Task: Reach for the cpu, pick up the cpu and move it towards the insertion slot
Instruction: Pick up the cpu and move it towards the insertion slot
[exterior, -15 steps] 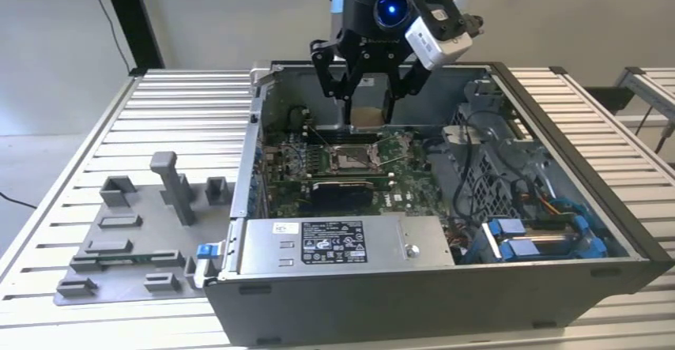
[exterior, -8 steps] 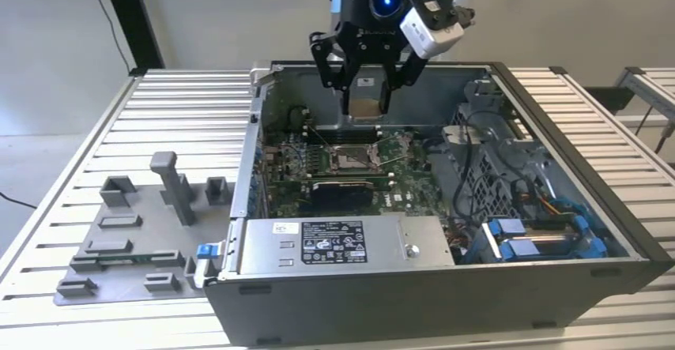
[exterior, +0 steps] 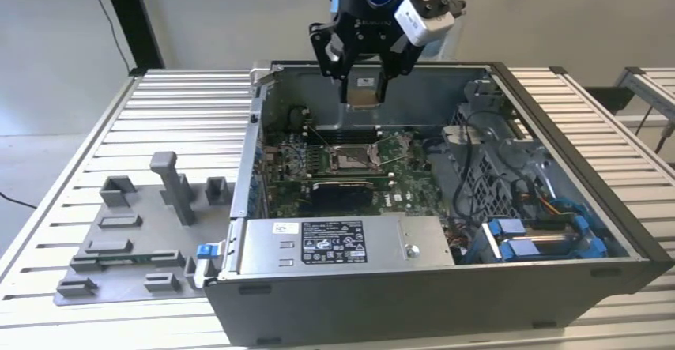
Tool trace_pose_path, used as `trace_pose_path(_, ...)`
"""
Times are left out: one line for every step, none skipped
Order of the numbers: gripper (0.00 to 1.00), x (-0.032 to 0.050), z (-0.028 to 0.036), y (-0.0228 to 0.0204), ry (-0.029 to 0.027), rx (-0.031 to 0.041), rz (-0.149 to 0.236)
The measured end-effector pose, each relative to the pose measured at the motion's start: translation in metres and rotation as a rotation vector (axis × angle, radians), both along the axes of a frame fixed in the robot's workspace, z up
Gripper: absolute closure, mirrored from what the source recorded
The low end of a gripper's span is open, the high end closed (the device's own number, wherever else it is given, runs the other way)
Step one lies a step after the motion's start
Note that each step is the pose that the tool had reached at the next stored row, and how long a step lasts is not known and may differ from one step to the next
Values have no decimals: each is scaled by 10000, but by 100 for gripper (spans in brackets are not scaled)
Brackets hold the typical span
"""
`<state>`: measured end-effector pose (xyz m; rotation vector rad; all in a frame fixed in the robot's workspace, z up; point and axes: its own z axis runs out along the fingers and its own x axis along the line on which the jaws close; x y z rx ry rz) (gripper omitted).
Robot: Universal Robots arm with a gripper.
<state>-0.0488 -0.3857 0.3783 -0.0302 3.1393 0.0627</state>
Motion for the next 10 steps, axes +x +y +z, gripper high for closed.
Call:
trace_pose_path(100, 1, -1, 31, 0, 1, 0)
trace_pose_path(100, 2, -1, 64, 0, 1, 0)
trace_pose_path(100, 4, -1, 97, 0, 1, -1)
trace_pose_path(100, 6, -1, 129, 0, 0, -1)
trace_pose_path(100, 10, -2, 160, 0, 1, -1)
trace_pose_path(100, 15, -2, 190, 0, 1, -1)
trace_pose_path(100, 21, -2, 219, 0, 1, -1)
trace_pose_path(100, 27, -2, 247, 0, 0, -1)
trace_pose_path(100, 34, -2, 275, 0, 0, -1)
trace_pose_path(100, 41, -3, 302, 0, 0, 0)
